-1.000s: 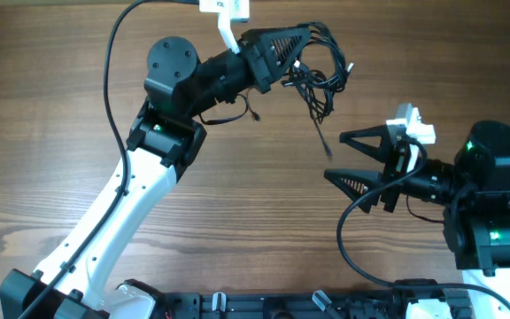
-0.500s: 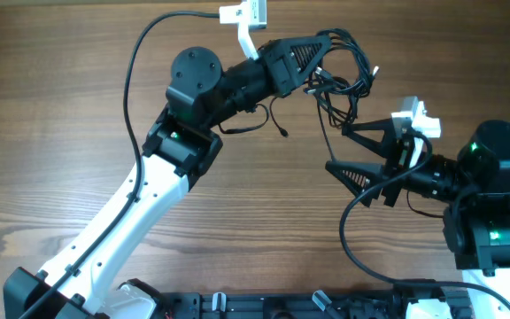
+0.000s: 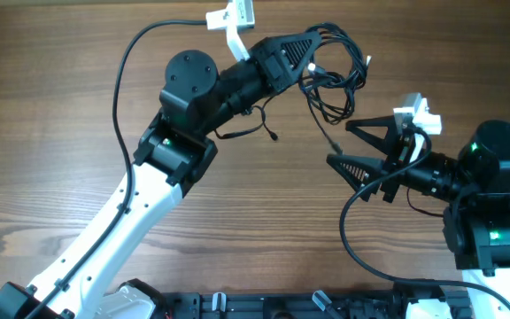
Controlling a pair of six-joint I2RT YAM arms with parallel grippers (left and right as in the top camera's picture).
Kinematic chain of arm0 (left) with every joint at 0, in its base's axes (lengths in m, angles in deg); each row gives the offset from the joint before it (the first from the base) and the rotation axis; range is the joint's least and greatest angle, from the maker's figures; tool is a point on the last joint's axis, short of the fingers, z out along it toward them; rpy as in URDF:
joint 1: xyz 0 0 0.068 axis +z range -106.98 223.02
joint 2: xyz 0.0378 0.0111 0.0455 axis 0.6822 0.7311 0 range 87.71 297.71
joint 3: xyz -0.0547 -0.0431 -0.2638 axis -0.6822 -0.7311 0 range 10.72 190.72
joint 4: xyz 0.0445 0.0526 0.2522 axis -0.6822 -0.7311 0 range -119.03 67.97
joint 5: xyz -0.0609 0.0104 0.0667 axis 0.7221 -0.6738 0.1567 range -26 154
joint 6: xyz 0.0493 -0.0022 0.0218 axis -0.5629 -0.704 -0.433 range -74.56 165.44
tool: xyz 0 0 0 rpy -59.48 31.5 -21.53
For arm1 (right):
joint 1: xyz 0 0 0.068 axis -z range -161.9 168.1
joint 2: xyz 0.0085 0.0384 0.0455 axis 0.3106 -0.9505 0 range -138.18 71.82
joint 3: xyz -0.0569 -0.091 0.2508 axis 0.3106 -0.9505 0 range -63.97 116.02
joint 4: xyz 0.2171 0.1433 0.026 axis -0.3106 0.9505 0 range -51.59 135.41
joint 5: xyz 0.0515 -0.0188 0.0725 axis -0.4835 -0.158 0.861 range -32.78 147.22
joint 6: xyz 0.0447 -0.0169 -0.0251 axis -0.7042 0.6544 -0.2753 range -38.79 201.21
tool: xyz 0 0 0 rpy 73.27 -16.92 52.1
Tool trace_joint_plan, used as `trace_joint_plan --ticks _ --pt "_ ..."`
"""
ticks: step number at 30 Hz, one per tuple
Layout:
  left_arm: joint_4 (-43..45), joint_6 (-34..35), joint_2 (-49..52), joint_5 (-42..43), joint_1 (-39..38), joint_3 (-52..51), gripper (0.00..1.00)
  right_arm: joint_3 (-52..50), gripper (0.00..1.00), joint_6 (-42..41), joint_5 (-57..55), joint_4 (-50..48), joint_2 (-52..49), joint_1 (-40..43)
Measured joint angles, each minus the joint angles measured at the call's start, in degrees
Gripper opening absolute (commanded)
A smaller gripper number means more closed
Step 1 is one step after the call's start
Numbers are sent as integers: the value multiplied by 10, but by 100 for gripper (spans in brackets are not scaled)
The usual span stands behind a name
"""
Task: Untangle cables
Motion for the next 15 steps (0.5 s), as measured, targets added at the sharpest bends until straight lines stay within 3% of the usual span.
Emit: trace_joint_plan --ticks 15 --pt "-1 5 0 -9 -25 0 4 -1 85 -1 63 -18 0 0"
